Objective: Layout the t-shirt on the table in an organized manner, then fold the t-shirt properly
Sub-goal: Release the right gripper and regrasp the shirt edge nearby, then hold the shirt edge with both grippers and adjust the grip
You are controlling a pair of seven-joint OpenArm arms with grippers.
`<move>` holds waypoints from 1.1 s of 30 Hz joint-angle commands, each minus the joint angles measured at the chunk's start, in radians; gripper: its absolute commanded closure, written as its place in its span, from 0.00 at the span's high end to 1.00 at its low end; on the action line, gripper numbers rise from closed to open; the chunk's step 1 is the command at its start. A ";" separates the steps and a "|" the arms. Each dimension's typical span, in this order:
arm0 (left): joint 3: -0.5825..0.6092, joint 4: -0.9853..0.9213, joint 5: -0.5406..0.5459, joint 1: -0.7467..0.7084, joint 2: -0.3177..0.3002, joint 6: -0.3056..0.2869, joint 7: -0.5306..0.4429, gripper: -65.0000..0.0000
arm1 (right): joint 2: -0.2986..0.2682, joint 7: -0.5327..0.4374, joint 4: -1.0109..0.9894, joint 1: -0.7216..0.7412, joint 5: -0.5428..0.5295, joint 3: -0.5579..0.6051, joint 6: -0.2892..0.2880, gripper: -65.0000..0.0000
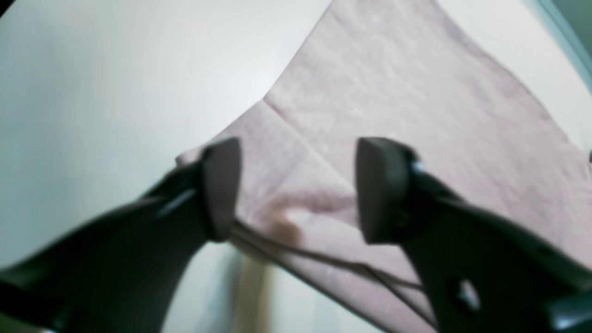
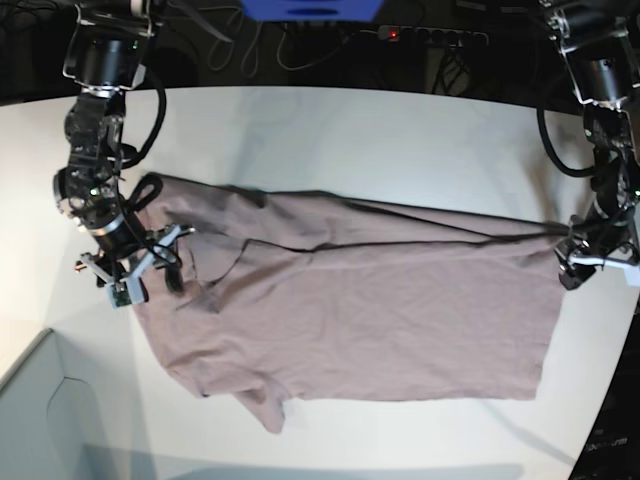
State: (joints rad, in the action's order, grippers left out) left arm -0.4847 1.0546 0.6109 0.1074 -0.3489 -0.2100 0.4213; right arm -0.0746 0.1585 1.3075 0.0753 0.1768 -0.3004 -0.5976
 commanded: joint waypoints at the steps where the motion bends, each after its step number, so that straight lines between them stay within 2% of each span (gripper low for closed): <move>1: -0.009 0.019 0.011 0.021 -0.019 -0.009 -0.023 0.65 | -0.001 -0.029 0.040 -0.006 -0.018 -0.009 0.000 0.53; 13: -0.053 0.008 0.011 -0.071 -0.017 -0.009 -0.026 0.65 | 0.052 -0.037 0.180 -0.233 -0.018 -0.015 0.000 0.54; 19: -0.049 -0.003 0.010 -0.005 -0.017 -0.009 -0.026 0.65 | 0.054 -0.037 0.180 -0.286 -0.018 -0.015 0.000 0.54; 26: -0.053 -0.170 0.011 0.076 -0.017 -0.006 -0.029 0.65 | 0.045 -0.037 0.185 -0.317 -0.018 -0.033 0.000 0.54; 33: -0.052 -0.204 0.013 0.081 -0.017 0.001 -0.128 0.65 | 0.045 -0.037 0.195 -0.319 -0.018 -0.059 0.000 0.54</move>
State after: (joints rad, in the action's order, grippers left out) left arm -0.5331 0.8368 0.6151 0.1699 -0.3470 -0.2039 0.3111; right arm -0.0246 0.1459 1.4822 -0.2470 0.1761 -0.3576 -0.5972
